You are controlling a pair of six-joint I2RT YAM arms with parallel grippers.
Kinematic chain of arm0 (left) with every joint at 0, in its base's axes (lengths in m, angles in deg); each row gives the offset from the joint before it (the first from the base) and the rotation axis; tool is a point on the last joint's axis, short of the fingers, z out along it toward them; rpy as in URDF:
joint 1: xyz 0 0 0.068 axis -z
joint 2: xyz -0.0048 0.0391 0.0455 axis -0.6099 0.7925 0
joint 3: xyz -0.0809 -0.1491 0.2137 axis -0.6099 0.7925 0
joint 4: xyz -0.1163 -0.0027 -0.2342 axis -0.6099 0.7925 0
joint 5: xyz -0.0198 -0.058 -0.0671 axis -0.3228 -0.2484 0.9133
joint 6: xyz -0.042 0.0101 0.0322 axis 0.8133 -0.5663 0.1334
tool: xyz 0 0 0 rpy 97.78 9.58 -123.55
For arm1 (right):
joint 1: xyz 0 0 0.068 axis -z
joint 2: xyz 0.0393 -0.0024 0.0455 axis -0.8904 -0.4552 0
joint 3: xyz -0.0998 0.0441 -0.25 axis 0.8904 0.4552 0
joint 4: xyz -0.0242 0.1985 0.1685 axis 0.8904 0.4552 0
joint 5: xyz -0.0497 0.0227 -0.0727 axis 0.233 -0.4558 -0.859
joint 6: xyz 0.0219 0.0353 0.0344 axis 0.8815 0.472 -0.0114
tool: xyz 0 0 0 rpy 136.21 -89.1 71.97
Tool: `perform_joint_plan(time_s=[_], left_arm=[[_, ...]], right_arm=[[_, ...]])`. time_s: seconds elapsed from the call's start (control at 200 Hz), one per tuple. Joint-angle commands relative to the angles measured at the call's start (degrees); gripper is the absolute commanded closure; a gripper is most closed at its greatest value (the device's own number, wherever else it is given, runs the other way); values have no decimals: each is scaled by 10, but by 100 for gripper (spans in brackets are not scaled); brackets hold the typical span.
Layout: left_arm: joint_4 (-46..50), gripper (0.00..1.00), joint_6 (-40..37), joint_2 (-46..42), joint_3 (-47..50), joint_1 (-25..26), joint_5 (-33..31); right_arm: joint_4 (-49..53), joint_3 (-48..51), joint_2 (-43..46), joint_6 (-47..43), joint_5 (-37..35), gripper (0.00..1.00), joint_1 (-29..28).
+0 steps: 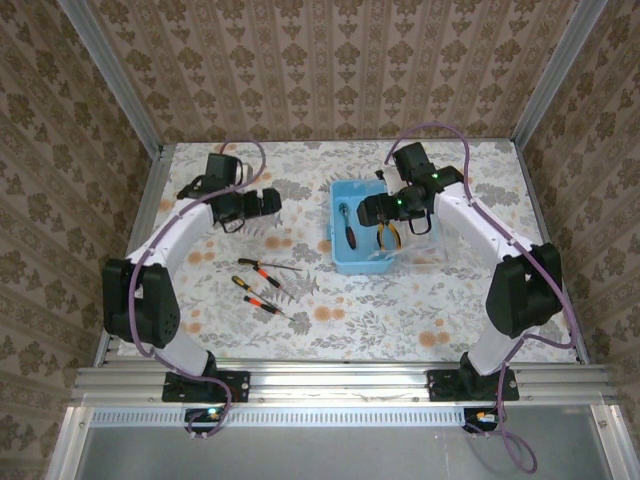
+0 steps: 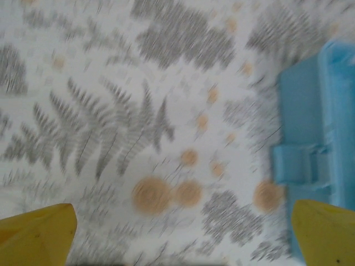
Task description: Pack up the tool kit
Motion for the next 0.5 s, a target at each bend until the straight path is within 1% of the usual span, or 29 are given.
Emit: perform_joint_plan(time_s=[0.0, 0.135, 0.245, 0.345, 0.445, 0.495], left_arm=[[46, 0, 1, -45, 64, 4, -51], [22, 0, 69, -102, 158, 8, -69], [-2, 0, 124, -124, 210, 22, -77], [-15, 0, 161, -114, 220, 34, -92], [-27, 0, 183, -86, 213, 39, -92], [-31, 0, 187, -68, 206, 40, -91]], right_arm=[[-3, -14, 21, -20, -1, 0, -7], [-8, -16, 21, -28, -2, 0, -13], [-14, -21, 15, -29, 3, 0, -17], [-20, -25, 8, -29, 8, 0, -21], [-21, -25, 5, -31, 9, 0, -25], [-15, -27, 5, -35, -2, 0, -26]])
